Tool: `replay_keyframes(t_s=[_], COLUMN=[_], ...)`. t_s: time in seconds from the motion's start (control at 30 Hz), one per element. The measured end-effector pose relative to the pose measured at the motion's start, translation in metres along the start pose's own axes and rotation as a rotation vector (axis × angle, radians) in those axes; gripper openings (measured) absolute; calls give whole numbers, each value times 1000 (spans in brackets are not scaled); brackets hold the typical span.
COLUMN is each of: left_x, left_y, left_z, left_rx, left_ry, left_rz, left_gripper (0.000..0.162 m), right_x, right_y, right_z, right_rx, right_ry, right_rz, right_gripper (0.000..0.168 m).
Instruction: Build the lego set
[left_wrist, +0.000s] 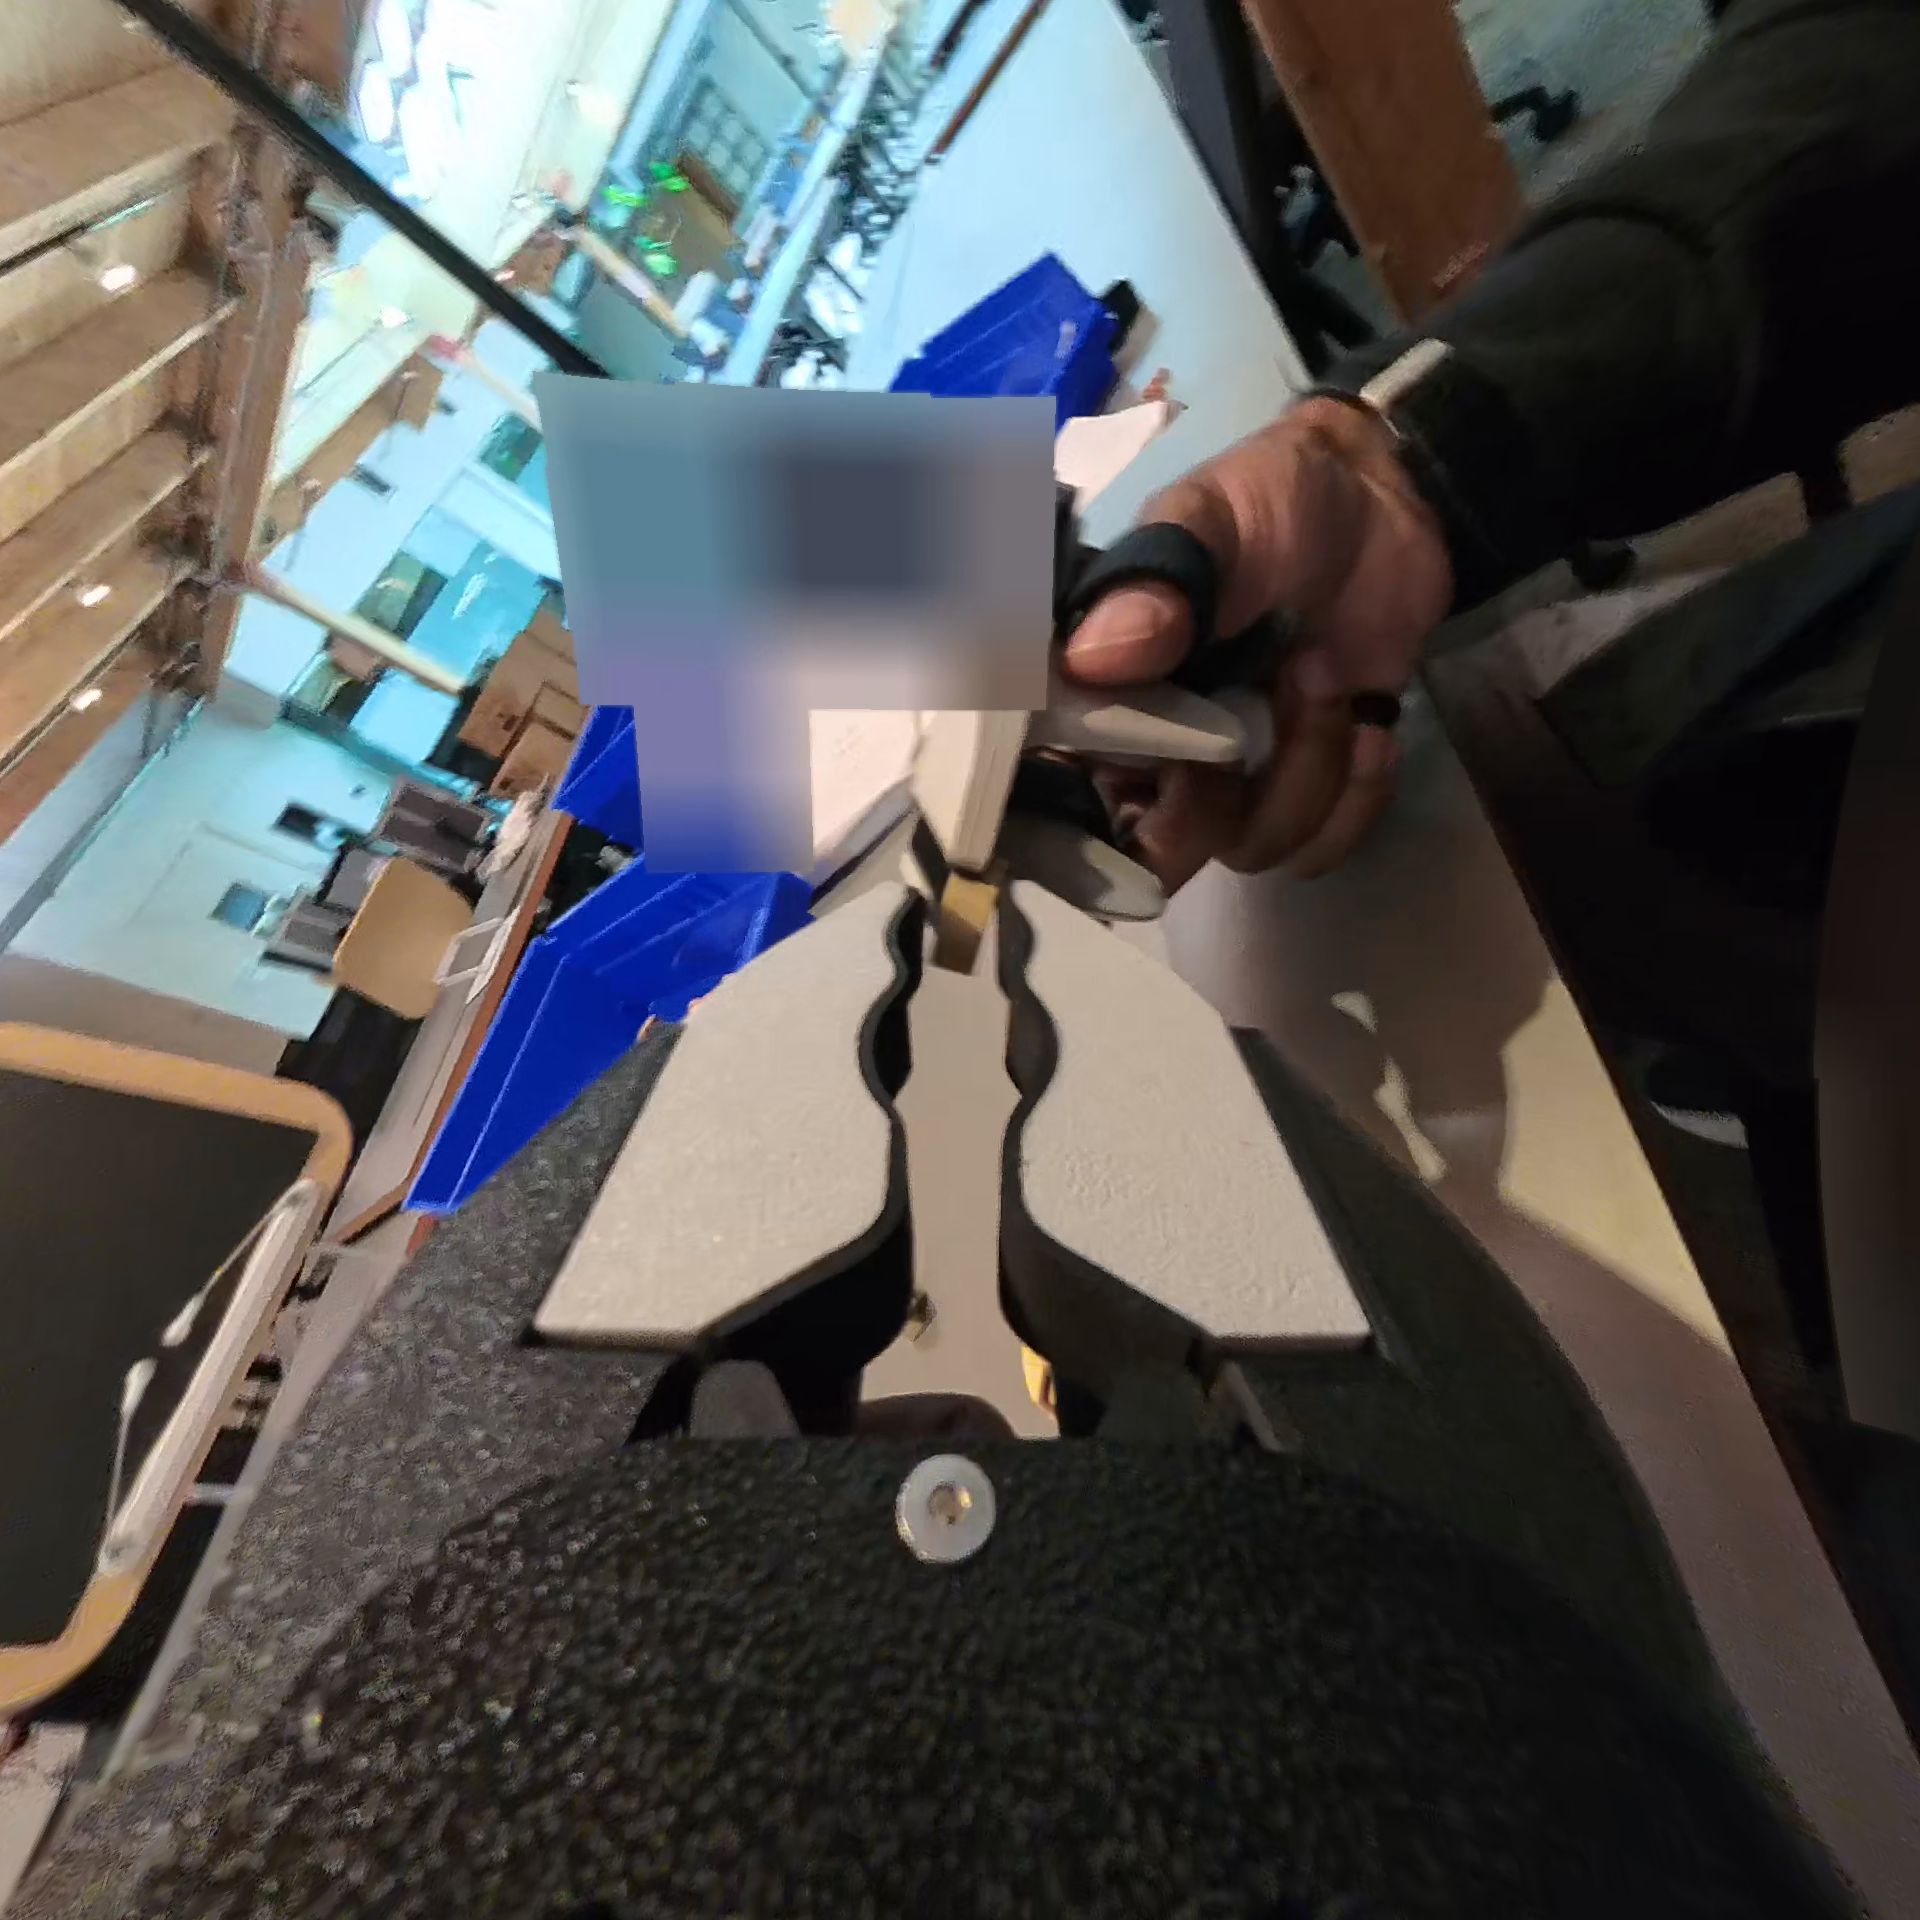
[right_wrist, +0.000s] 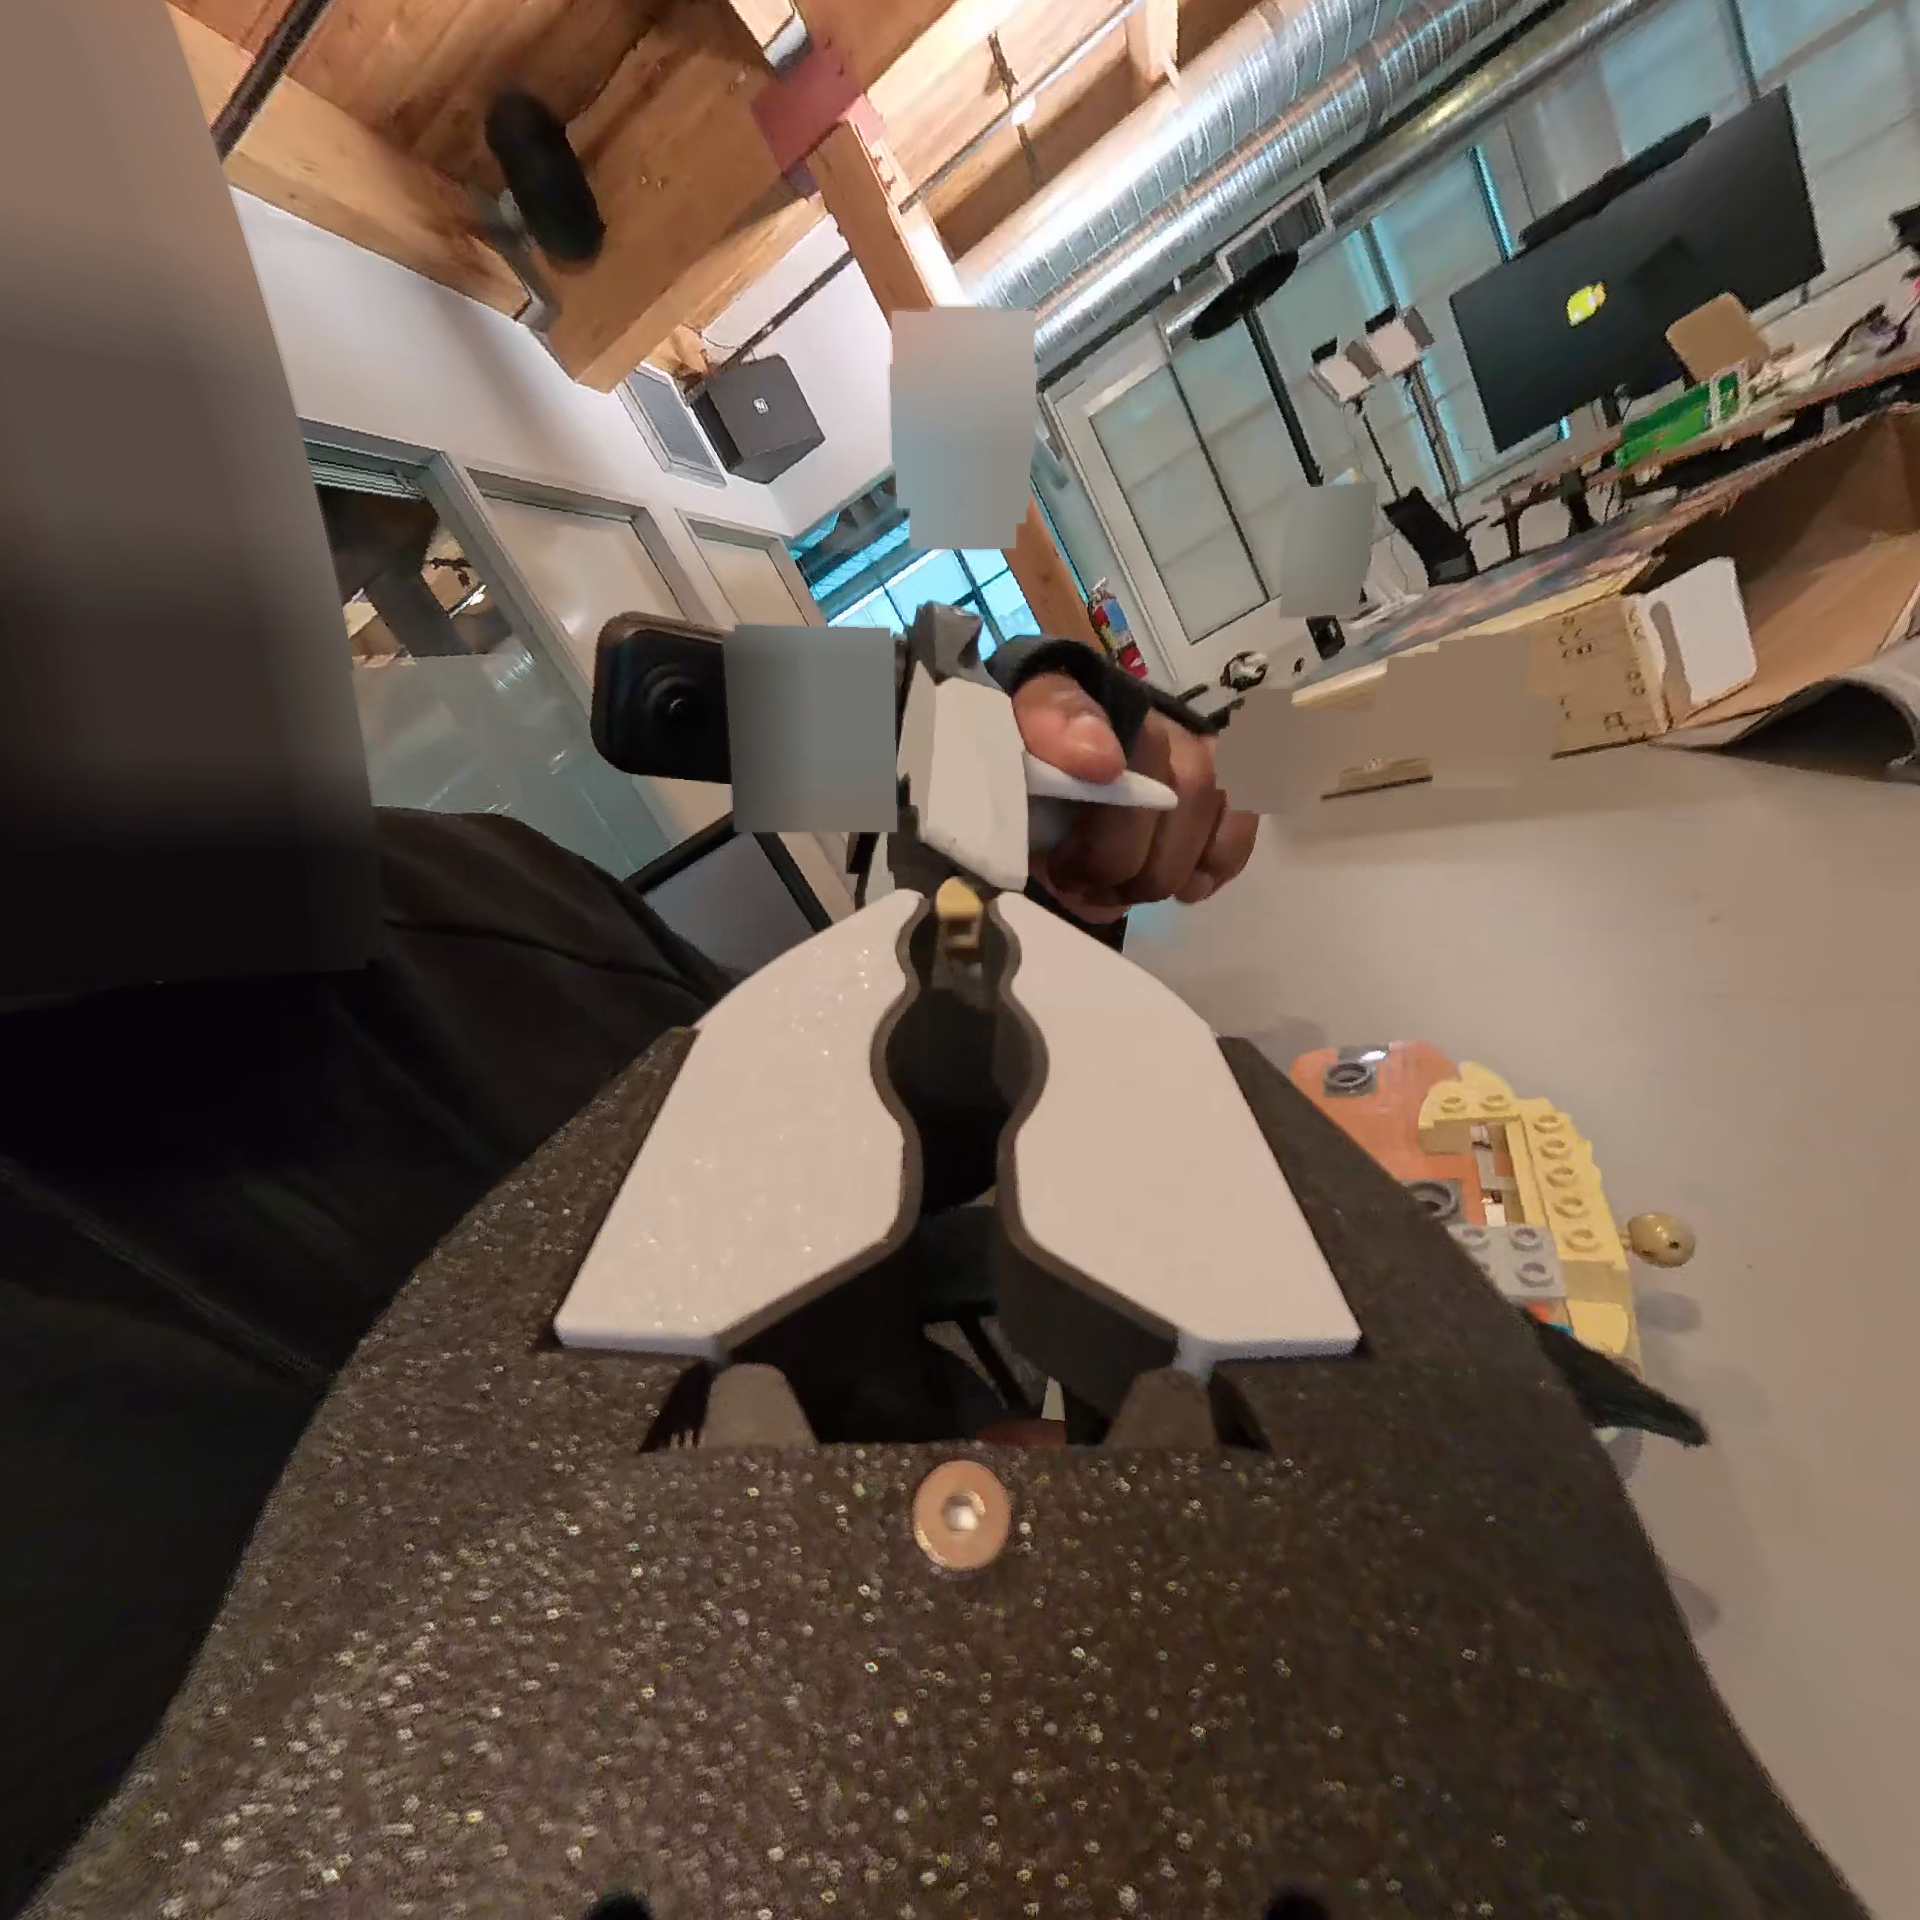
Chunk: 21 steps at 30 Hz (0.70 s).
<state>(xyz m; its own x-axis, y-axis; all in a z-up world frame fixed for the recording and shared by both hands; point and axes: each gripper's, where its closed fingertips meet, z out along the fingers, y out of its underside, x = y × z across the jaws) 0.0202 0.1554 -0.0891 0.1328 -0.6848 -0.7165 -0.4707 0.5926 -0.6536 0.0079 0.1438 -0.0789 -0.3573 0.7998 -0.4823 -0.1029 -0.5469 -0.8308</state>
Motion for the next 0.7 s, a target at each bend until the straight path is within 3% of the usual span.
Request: replay_keyframes(t_s=[0.23, 0.47, 0.6, 0.7], left_x=[-22, -36, -42, -45], left_y=[-9, -18, -24, 3], left_z=[-2, -9, -13, -5], left_rx=[116, 229, 272, 169], left_ry=[-202, -332, -356, -381], left_rz=[-323, -479, -524, -599], left_gripper=[9, 9, 8, 8], right_x=[-6, -17, -4, 12], right_y=[-21, -34, -46, -48], right_z=[3, 9, -1, -10], right_rx=[184, 287, 373, 374], right_ry=[-39, -69, 40, 116], right_rz=[-106, -167, -168, -168], right_gripper=[16, 27, 32, 31])
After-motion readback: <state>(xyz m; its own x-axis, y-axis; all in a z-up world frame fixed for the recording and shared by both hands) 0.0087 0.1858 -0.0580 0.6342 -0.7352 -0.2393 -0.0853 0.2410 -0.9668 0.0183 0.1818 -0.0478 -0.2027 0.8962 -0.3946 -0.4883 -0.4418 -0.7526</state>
